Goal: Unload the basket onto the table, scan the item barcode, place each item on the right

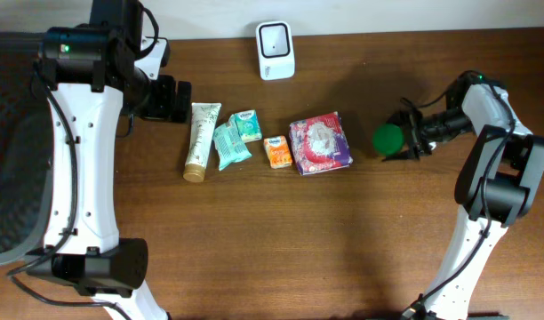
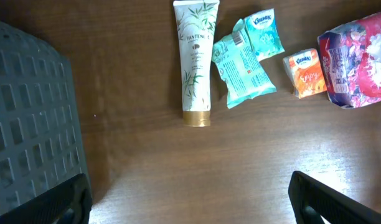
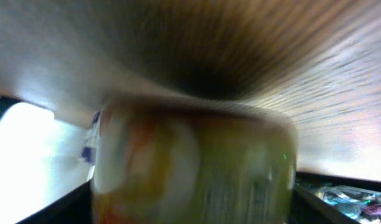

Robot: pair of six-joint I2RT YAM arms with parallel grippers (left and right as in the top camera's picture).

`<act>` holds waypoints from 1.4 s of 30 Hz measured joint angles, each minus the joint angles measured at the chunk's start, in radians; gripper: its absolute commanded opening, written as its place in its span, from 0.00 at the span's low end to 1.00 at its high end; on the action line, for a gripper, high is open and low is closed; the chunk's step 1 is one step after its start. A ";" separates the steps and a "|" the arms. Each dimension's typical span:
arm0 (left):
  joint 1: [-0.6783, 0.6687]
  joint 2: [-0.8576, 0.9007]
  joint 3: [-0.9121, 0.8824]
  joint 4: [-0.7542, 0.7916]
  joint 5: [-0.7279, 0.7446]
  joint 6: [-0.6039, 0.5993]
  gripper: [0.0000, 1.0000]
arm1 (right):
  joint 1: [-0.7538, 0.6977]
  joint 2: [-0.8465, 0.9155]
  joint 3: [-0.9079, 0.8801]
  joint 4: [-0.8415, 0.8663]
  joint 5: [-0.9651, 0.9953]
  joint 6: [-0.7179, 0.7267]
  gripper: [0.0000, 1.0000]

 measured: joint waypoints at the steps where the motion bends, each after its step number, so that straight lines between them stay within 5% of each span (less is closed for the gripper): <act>1: 0.000 0.000 0.000 0.001 0.000 0.000 0.99 | 0.000 0.000 -0.002 0.003 -0.031 -0.006 0.99; 8: 0.000 0.000 0.000 0.000 0.000 0.000 0.99 | 0.000 0.000 0.069 -0.061 0.019 -0.043 0.99; 13: 0.000 0.000 0.000 -0.001 0.000 0.000 0.99 | 0.012 -0.008 0.509 -0.287 0.380 -0.143 0.99; 17: 0.000 0.000 0.000 -0.001 0.000 0.000 0.99 | 0.119 -0.032 0.723 -0.311 0.663 -0.431 0.99; 21: 0.000 0.000 0.000 -0.001 0.000 0.000 0.99 | 0.290 -0.031 0.682 -0.251 0.830 -0.759 0.99; 26: 0.000 0.000 0.000 0.000 0.000 0.000 0.99 | 0.386 -0.031 0.552 -0.177 1.020 -0.923 0.99; 42: 0.000 0.000 0.000 0.000 0.000 0.000 0.99 | 0.358 -0.030 0.193 -0.082 1.052 -0.959 0.99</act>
